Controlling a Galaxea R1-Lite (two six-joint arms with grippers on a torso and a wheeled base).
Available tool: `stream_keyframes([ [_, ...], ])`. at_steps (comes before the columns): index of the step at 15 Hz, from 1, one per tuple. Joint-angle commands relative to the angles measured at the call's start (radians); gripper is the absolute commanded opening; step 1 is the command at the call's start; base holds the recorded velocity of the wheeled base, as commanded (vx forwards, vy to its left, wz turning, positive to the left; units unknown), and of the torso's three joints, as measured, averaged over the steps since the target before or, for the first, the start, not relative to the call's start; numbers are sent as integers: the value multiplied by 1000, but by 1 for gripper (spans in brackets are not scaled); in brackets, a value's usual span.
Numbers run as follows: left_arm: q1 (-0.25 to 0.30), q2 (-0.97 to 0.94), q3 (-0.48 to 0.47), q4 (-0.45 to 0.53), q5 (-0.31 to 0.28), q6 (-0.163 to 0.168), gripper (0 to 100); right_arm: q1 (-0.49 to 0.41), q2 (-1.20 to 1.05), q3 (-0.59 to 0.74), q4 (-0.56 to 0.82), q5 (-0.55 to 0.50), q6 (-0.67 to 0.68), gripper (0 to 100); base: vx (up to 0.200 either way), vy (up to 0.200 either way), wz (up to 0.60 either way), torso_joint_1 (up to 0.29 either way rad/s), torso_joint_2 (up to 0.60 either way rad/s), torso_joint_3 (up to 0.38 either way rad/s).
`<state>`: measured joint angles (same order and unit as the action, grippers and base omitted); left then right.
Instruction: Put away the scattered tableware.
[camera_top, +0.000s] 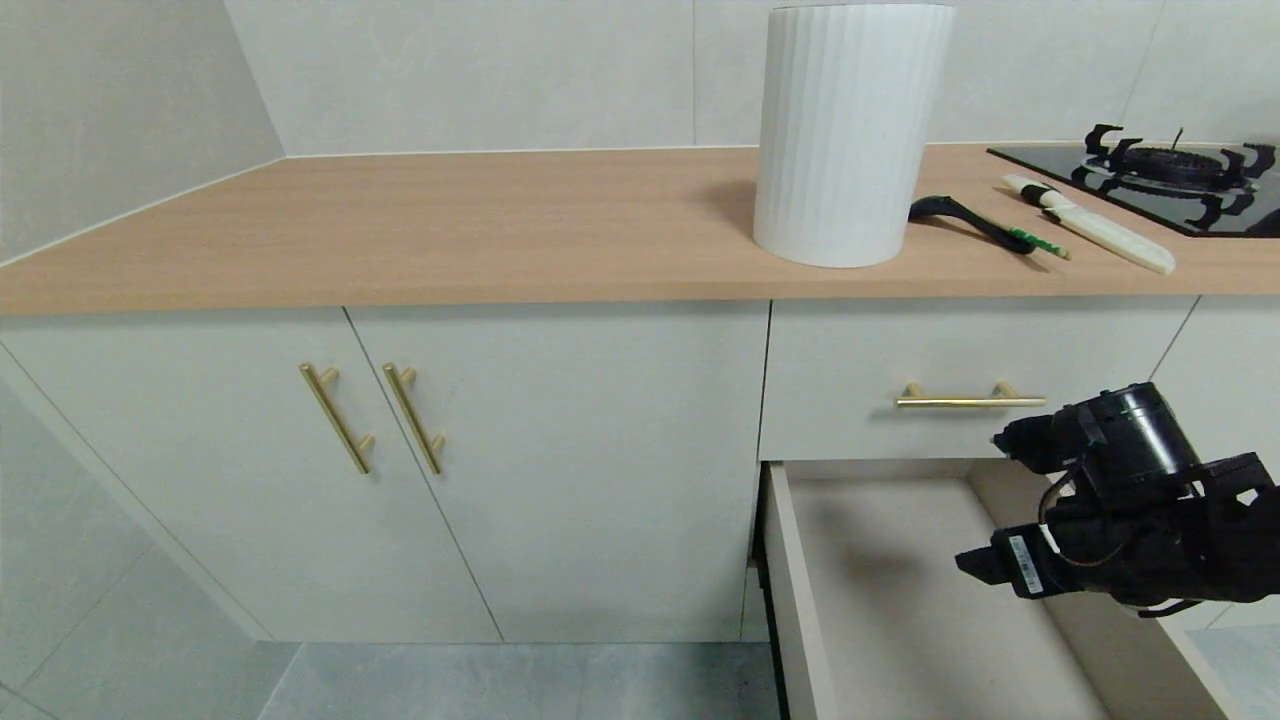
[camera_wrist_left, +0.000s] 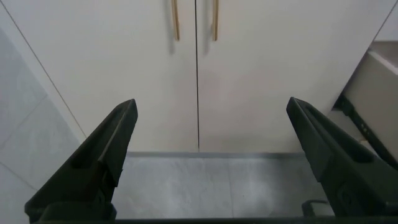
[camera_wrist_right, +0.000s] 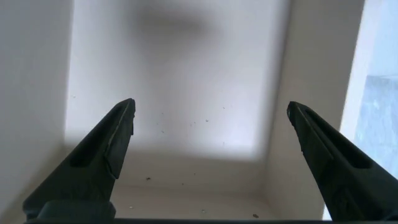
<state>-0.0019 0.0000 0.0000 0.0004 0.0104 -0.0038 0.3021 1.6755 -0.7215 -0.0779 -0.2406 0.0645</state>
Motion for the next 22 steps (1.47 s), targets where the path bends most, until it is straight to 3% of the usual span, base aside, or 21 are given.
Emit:
stream_keyframes([
  [1, 0, 0, 0, 0, 0, -1, 100, 0, -43, 2, -3, 0, 0, 100, 0, 0, 0, 188, -369, -305],
  [16, 0, 0, 0, 0, 0, 1, 100, 2, -163, 16, -72, 1, -2, 100, 0, 0, 0, 186, -487, -282],
  [20, 0, 0, 0, 0, 0, -1, 100, 2, -154, 11, -88, 3, 0, 100, 0, 0, 0, 43, -101, -60],
  [22, 0, 0, 0, 0, 0, -1, 100, 2, -134, 13, -166, 3, 3, 100, 0, 0, 0, 0, 0, 0],
])
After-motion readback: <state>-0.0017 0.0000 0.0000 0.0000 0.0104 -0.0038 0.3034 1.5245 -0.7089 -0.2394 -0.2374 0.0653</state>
